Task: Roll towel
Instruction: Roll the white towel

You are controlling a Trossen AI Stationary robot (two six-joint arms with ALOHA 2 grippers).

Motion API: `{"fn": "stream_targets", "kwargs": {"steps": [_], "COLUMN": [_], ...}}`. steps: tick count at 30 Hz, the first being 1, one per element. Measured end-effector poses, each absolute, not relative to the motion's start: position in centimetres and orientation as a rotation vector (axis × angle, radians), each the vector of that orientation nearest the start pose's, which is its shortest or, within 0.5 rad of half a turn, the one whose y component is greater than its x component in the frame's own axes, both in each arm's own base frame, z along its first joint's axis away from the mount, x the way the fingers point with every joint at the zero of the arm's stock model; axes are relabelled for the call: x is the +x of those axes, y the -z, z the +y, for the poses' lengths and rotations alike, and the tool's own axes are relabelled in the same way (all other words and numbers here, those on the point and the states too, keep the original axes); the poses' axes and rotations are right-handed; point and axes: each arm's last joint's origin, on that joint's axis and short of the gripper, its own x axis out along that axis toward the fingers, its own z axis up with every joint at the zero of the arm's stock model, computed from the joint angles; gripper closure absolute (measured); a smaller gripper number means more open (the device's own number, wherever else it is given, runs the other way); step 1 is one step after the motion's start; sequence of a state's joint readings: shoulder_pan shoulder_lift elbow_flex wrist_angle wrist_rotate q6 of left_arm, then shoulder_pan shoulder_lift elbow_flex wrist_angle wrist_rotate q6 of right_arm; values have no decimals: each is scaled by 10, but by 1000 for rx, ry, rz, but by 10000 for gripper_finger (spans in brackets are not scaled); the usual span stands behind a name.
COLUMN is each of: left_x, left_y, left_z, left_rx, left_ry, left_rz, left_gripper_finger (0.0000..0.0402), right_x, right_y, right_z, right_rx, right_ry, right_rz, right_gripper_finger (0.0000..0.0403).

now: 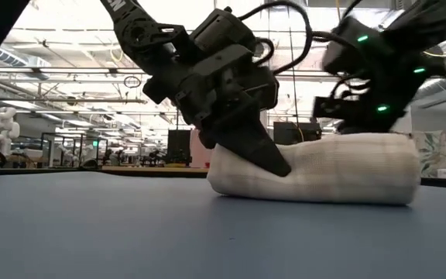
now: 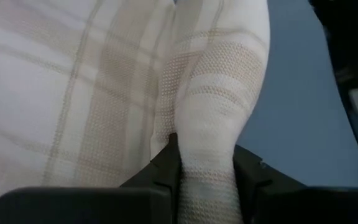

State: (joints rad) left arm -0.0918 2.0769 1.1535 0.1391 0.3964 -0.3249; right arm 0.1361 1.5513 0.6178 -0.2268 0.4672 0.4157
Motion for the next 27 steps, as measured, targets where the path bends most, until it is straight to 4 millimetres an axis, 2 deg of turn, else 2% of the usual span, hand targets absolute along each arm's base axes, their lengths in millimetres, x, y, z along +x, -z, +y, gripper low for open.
{"fn": "stream_targets", "kwargs": {"steps": [7,12,16,21,24,27], "left_x": [409,410,411,411,411,411], "left_y": [-108,-108,-109,-109,-109,-109], "left_z": [-34,-31,-31,-31,-31,-31], "left_rx": [-570,-622,-621,-618,-618,-618], "left_ry": [200,94,92,96,96,95], "left_rz": [880,858,851,845,844,844], "left_gripper_finger": [317,317,317,317,317,317], "right_x": [260,258,242,221,206,192], "right_y": [-127,-136,-152,-174,-173,-165], "right_z": [-28,-39,-22,29,55,69], "right_rx": [-68,-54,-5,52,87,31], "right_ry": [484,414,385,226,201,286], "right_rz": [950,939,977,922,891,851], "right_gripper_finger": [400,399,399,385,346,287]}}
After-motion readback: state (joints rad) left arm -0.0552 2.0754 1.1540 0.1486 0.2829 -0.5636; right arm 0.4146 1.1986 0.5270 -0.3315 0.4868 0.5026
